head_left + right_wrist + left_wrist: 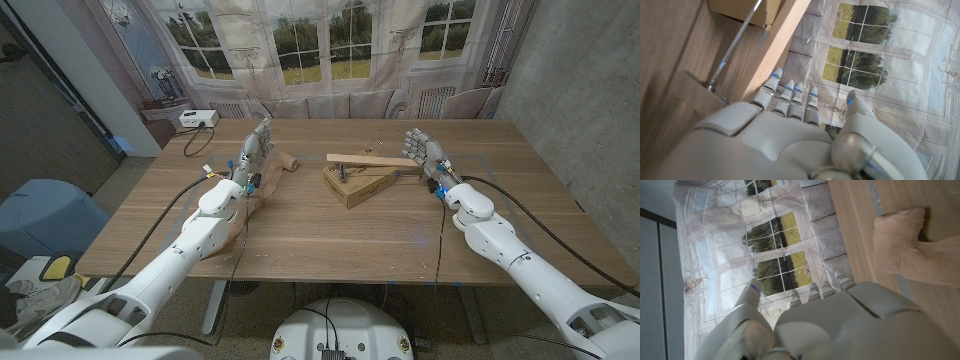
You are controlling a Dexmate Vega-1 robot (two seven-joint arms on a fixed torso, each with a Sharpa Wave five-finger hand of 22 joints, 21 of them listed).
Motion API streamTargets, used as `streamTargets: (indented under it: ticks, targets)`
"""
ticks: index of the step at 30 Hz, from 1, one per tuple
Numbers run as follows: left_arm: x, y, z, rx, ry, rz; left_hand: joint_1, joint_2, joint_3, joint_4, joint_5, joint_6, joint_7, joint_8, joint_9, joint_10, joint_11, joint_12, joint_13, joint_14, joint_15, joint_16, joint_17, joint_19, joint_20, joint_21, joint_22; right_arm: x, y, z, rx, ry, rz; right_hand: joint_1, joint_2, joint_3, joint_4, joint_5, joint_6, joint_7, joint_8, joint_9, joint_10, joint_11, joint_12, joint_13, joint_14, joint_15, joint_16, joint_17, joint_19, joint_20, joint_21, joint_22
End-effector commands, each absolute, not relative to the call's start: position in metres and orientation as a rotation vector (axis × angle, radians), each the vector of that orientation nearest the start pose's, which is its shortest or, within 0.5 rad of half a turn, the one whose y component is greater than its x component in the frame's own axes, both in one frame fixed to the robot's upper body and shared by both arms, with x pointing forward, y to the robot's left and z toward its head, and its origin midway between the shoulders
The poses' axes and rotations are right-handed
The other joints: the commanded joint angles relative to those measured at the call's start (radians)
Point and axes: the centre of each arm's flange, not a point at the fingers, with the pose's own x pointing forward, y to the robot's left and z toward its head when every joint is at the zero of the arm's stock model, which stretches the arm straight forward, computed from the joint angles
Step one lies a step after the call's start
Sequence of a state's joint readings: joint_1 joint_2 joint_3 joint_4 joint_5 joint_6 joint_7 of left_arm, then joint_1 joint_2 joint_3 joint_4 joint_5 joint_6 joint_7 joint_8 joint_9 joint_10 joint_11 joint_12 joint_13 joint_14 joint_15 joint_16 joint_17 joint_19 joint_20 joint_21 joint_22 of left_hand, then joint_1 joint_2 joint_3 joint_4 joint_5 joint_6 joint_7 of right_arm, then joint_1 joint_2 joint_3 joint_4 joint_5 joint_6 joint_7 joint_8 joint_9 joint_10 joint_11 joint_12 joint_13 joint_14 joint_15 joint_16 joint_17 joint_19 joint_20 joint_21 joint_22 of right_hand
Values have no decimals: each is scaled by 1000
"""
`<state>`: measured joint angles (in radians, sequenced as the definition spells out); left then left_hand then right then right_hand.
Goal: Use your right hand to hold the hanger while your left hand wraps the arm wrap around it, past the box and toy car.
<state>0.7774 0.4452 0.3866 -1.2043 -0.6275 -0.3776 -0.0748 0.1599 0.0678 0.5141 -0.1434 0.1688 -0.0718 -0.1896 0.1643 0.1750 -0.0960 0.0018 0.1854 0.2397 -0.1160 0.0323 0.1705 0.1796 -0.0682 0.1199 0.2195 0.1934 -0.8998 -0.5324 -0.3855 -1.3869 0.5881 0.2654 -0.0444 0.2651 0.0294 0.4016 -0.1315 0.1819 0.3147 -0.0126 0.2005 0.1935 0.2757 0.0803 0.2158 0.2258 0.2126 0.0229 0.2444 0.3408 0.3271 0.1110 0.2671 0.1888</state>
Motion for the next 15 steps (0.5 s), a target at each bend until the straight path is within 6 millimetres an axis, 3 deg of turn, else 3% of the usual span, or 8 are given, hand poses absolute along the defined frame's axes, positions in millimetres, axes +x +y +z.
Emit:
streamTargets:
  ticks: [1,11,15]
  targets:
    - [681,279,-29,-47,-679,-195,8,1,7,2,3,-5,-10,7,2,-2,1,8,1,-4,-3,8,0,5,5,7,1,615,-251,-40,-83,-627,159,6,1,6,-2,6,6,-3,4,1,4,8,4,0,8,-2,4,-2,13,-16,4,1]
    - [682,282,-34,-29,-669,-197,8,1,5,2,3,-5,-10,10,1,1,5,11,-4,0,-5,10,-2,12,7,9,2,603,-245,-18,-160,-701,112,5,-2,2,-3,5,8,-4,4,2,7,4,4,-2,12,-15,0,-12,24,-37,5,0]
    - [683,281,-35,-20,-666,-205,7,0,5,2,3,-5,-10,11,1,1,5,11,-5,0,-6,10,-2,12,7,9,2,596,-240,-11,-193,-743,53,1,-12,-9,-6,-1,10,-6,2,2,-1,-10,-2,-6,-23,-28,-28,-37,-42,-73,-29,-4]
